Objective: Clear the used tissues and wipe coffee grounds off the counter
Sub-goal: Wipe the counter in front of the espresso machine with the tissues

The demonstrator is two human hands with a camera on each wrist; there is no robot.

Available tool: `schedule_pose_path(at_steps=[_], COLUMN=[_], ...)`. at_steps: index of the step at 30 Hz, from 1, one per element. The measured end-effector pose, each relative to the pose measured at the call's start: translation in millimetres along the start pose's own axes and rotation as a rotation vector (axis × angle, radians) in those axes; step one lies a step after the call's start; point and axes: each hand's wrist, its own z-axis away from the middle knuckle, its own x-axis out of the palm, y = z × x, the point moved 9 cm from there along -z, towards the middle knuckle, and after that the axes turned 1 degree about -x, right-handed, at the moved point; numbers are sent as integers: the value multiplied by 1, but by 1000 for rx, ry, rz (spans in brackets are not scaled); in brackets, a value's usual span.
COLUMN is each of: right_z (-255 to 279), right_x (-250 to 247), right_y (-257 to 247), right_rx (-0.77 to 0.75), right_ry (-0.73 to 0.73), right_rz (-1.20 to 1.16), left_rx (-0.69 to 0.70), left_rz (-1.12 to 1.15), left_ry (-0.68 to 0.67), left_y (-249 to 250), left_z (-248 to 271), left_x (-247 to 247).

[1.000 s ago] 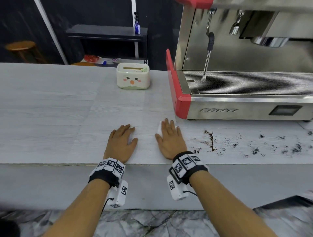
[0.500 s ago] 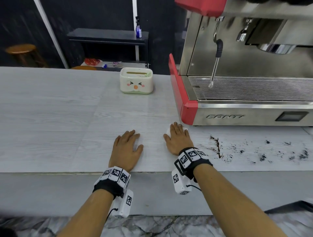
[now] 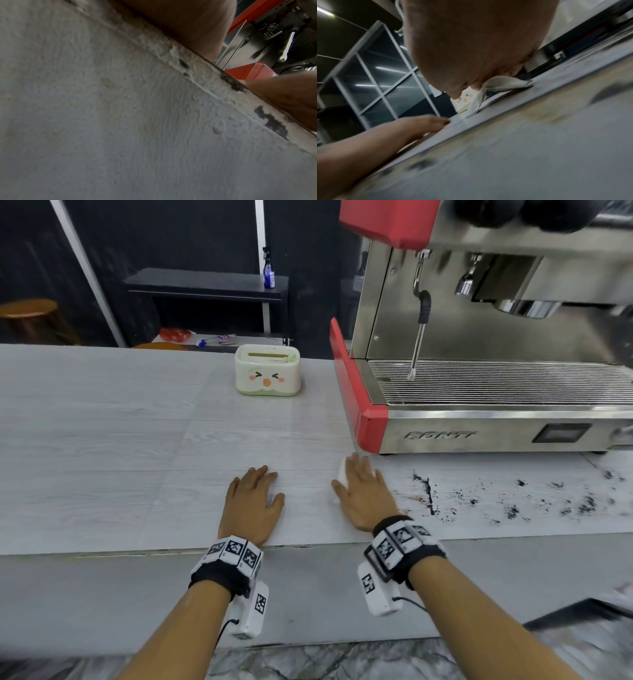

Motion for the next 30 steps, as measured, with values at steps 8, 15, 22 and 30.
schedule_pose_path(at_steps=[8,15,22,30], right_z=[14,16,30,46], right_x=[49,39,23,3], right_y=[-92,-44,29,105], right_rx=[-234,-171,-89,24], right_ry=[50,53,50,23], right_rz=[23,44,75,77], left_rx=[9,-1,9,-17], left_rz=[13,14,8,1], left_ry=[-6,2,22,9], left_y=[-1,-1,-1,0], left_z=[0,1,1,-1], left_x=[1,0,0,2])
